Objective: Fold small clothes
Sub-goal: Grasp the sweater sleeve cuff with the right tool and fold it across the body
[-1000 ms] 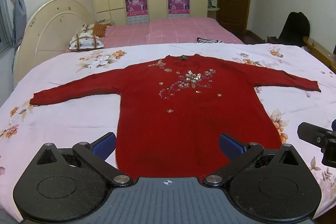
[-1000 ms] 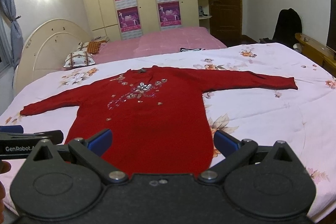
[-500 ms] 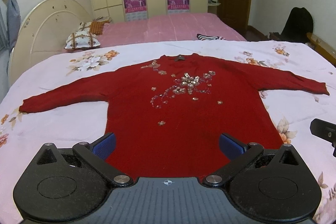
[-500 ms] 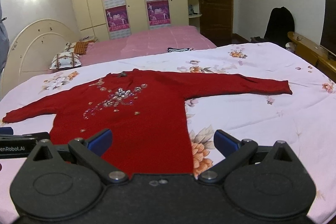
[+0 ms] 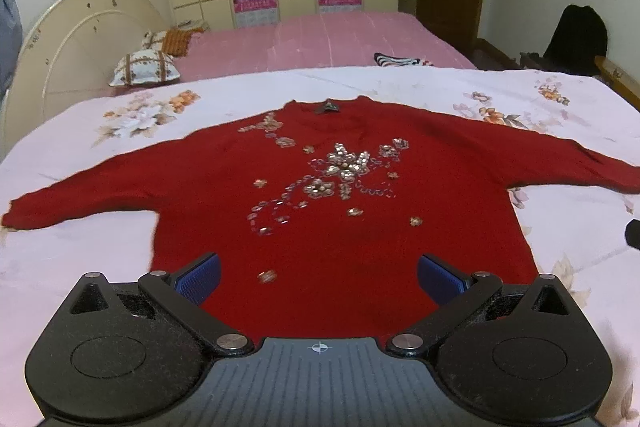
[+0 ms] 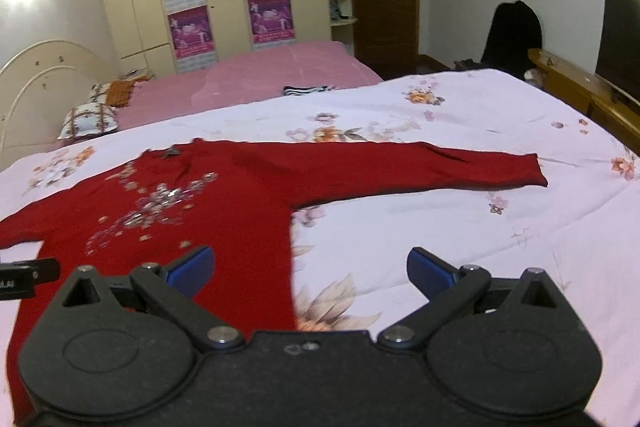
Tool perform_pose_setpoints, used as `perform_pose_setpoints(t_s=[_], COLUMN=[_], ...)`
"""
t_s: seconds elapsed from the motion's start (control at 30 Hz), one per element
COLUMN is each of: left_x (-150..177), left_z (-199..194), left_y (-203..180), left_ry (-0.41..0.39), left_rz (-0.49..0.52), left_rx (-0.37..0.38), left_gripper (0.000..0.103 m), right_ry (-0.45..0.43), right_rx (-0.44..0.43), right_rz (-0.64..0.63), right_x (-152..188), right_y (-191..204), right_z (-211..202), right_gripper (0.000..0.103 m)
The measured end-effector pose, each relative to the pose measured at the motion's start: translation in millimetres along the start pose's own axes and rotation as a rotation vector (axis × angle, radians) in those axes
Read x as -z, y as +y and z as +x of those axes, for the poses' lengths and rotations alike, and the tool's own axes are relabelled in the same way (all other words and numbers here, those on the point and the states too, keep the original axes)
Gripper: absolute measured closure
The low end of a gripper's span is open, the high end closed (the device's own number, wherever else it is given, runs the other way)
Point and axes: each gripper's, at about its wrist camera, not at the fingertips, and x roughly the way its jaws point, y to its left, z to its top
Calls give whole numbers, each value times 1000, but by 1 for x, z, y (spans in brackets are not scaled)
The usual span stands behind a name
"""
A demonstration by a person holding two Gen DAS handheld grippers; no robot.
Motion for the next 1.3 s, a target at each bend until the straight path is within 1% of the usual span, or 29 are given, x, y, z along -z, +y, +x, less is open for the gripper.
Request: perform_pose_setpoints(t_s=[0.07,0.13,0.23,0.43,0.67,0.73,0.87,1.07,1.2,1.27,1.3], left_x=[-5,-10,-19,-39,-56,-61,-69,-74,-73,-73,-73], left_z=[14,27,47,90,137,148,166,184,191,193,194], left_y=[-6,-13,-23,-44,-69,-75,-82,-85,-82,-80,-79], left_ry=[9,14,19,30,53,53,57,65,75,82,82], left_rz=[-5,-7,-5,3,25,31,30,37,40,41,41], left_rx=[4,3,4,0,-8,-12,-28,-50,-66,-71,-74], left_gripper=[0,0,0,0,0,0,0,0,0,0,0], right_ry=[0,6,18,55,101,111,127,121,102,86,78], right_rx=[10,23,39,85,130,146,167,181,187,202,209], right_rz=[7,16,52,105,206,228,310,447,505,521,532], right_x=[-4,-9,-17,-28,-37,-39,-43,-43,-46,-48,-49], right_y=[-10,-21,-41,-78,-124,-136,-165,-205,-224,-231,-235], right_z=[13,27,50,94,140,151,168,185,194,198,199], right_gripper=[8,15,23,34,41,44,45,45,46,49,54])
